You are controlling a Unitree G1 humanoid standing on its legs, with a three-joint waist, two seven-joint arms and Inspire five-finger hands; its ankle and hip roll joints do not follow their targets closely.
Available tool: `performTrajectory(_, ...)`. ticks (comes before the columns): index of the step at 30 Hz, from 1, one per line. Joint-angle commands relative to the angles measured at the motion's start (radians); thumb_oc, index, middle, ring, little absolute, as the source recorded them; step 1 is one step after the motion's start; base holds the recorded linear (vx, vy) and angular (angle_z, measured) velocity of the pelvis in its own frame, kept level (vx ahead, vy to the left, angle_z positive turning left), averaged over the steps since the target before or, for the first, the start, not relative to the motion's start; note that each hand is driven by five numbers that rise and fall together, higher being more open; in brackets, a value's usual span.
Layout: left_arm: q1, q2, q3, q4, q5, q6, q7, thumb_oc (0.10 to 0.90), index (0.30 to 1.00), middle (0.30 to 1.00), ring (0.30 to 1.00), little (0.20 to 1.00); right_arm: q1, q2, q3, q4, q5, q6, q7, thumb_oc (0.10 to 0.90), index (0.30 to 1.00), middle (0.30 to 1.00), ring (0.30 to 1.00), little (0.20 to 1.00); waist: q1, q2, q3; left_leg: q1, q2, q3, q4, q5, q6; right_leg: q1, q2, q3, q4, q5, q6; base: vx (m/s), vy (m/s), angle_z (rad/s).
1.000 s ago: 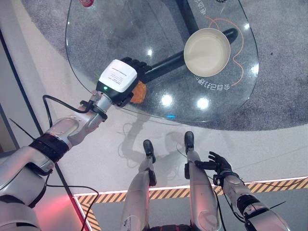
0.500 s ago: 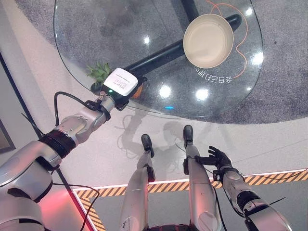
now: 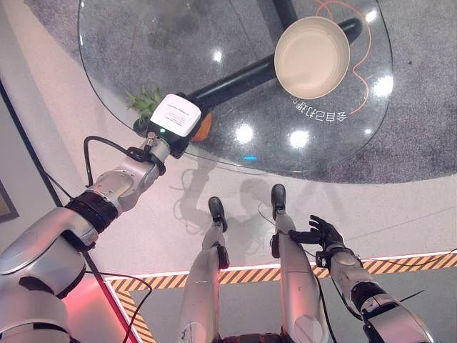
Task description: Pick up the fruit to the plate
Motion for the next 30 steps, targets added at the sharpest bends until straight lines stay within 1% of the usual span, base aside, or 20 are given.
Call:
performTrajectory(1, -0.022, 0.058, 0.116, 0.045, 0.056, 0.036, 0.079, 0.800, 0.900, 0.900, 0.900, 0.900, 0.091, -0.035, 0.031, 0.024, -0.012, 0.044, -0.040, 0.800, 0.900, 0.900, 0.900, 0.900, 0.012, -0.038, -0.013, -0.078, 0.019, -0.004, 0.134, -0.029, -0.022, 0.015, 0.002, -0.040, -0.026, 0.046, -0.012, 0.00, 0.000, 0.00)
performTrajectory(2, -0.023, 0.057, 0.116, 0.049, 0.057, 0.035, 0.081, 0.800, 0.900, 0.900, 0.900, 0.900, 0.091, -0.035, 0.031, 0.024, -0.013, 0.043, -0.041, 0.800, 0.900, 0.900, 0.900, 0.900, 0.011, -0.039, -0.013, -0.079, 0.019, -0.004, 0.134, -0.029, -0.022, 0.013, 0.003, -0.040, -0.026, 0.047, -0.012, 0.00, 0.000, 0.00)
performTrajectory(3, -0.027, 0.036, 0.118, 0.079, 0.056, 0.022, 0.099, 0.800, 0.900, 0.900, 0.900, 0.900, 0.087, -0.032, 0.039, 0.015, -0.014, 0.045, -0.046, 0.800, 0.900, 0.900, 0.900, 0.900, 0.006, -0.043, -0.013, -0.091, 0.020, -0.001, 0.133, -0.026, -0.023, -0.001, 0.005, -0.038, -0.025, 0.050, -0.011, 0.00, 0.000, 0.00)
performTrajectory(7, -0.037, 0.001, 0.106, 0.110, 0.059, 0.007, 0.101, 0.800, 0.900, 0.900, 0.900, 0.900, 0.078, -0.024, 0.045, 0.010, -0.020, 0.047, -0.050, 0.800, 0.900, 0.900, 0.900, 0.900, 0.001, -0.050, -0.013, -0.109, 0.019, -0.004, 0.138, -0.027, -0.023, -0.020, 0.006, -0.036, -0.022, 0.055, -0.009, 0.00, 0.000, 0.00)
performTrajectory(10, -0.038, -0.006, 0.104, 0.116, 0.060, 0.009, 0.104, 0.800, 0.900, 0.900, 0.900, 0.900, 0.076, -0.022, 0.048, 0.010, -0.020, 0.047, -0.052, 0.800, 0.900, 0.900, 0.900, 0.900, 0.001, -0.051, -0.013, -0.112, 0.019, -0.003, 0.137, -0.026, -0.023, -0.022, 0.007, -0.036, -0.022, 0.056, -0.009, 0.00, 0.000, 0.00)
performTrajectory(13, -0.034, -0.034, 0.105, 0.147, 0.061, 0.033, 0.107, 0.800, 0.900, 0.900, 0.900, 0.900, 0.063, -0.015, 0.053, 0.014, -0.021, 0.048, -0.057, 0.800, 0.900, 0.900, 0.900, 0.900, -0.003, -0.055, -0.013, -0.120, 0.019, -0.004, 0.138, -0.025, -0.024, -0.030, 0.008, -0.036, -0.023, 0.059, -0.009, 0.00, 0.000, 0.00)
performTrajectory(18, -0.021, -0.058, 0.109, 0.192, 0.053, 0.047, 0.111, 0.800, 0.900, 0.900, 0.900, 0.900, 0.056, -0.014, 0.057, 0.017, -0.021, 0.046, -0.056, 0.800, 0.900, 0.900, 0.900, 0.900, -0.005, -0.060, -0.013, -0.131, 0.019, -0.006, 0.138, -0.023, -0.026, -0.038, 0.009, -0.037, -0.025, 0.061, -0.009, 0.00, 0.000, 0.00)
performTrajectory(25, -0.028, -0.098, 0.110, 0.258, 0.007, 0.030, 0.105, 0.800, 0.900, 0.900, 0.900, 0.900, 0.039, -0.005, 0.069, 0.023, -0.018, 0.043, -0.060, 0.800, 0.900, 0.900, 0.900, 0.900, -0.010, -0.068, -0.013, -0.147, 0.020, -0.007, 0.137, -0.019, -0.027, -0.054, 0.012, -0.038, -0.025, 0.066, -0.010, 0.00, 0.000, 0.00)
performTrajectory(30, -0.022, -0.113, 0.112, 0.274, -0.027, 0.017, 0.089, 0.800, 0.900, 0.900, 0.900, 0.900, 0.039, -0.004, 0.070, 0.012, -0.018, 0.048, -0.060, 0.800, 0.900, 0.900, 0.900, 0.900, -0.012, -0.072, -0.013, -0.155, 0.018, -0.010, 0.136, -0.018, -0.027, -0.062, 0.013, -0.037, -0.027, 0.068, -0.010, 0.00, 0.000, 0.00)
